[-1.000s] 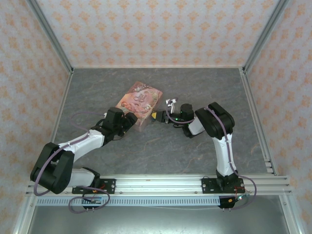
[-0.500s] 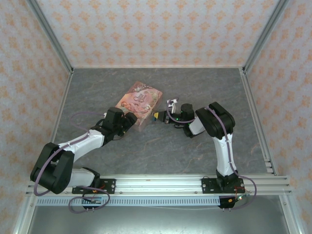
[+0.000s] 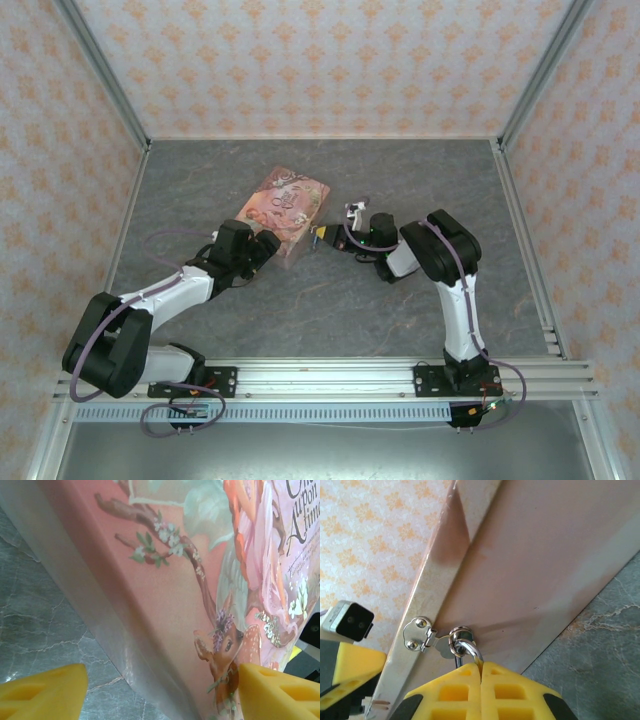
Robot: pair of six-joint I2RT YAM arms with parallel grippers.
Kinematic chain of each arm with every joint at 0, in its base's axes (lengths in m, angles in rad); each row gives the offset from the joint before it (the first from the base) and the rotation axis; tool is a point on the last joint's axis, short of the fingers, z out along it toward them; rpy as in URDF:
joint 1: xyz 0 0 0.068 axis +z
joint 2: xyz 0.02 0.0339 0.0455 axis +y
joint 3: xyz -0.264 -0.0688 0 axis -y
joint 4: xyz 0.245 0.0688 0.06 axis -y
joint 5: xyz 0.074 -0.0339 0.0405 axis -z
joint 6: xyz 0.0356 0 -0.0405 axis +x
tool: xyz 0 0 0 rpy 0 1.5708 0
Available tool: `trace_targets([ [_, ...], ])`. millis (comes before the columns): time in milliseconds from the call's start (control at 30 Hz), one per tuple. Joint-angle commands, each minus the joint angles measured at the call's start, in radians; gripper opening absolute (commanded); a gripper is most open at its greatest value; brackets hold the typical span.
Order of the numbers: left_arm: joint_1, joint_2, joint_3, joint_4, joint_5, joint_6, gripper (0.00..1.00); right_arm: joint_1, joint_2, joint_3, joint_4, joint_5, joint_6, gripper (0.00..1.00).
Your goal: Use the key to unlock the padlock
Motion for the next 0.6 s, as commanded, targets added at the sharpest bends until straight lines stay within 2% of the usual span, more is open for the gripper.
trace_targets([
  [0, 0.01, 0.024, -0.067, -0.203, -0.037, 0.023, 0.77, 0.006, -0.03, 0.004, 0.116, 0.093, 0.063, 0.0],
  [233, 0.01, 0.025, -0.082, -0.2, -0.038, 0.028, 0.77, 0.01, -0.025, 0.008, 0.139, 0.188, 0.138, 0.0],
  [567, 0.009, 0.015, -0.084, -0.187, -0.032, 0.026, 0.78, 0.015, -0.019, 0.033, 0.089, 0.275, 0.139, 0.0],
])
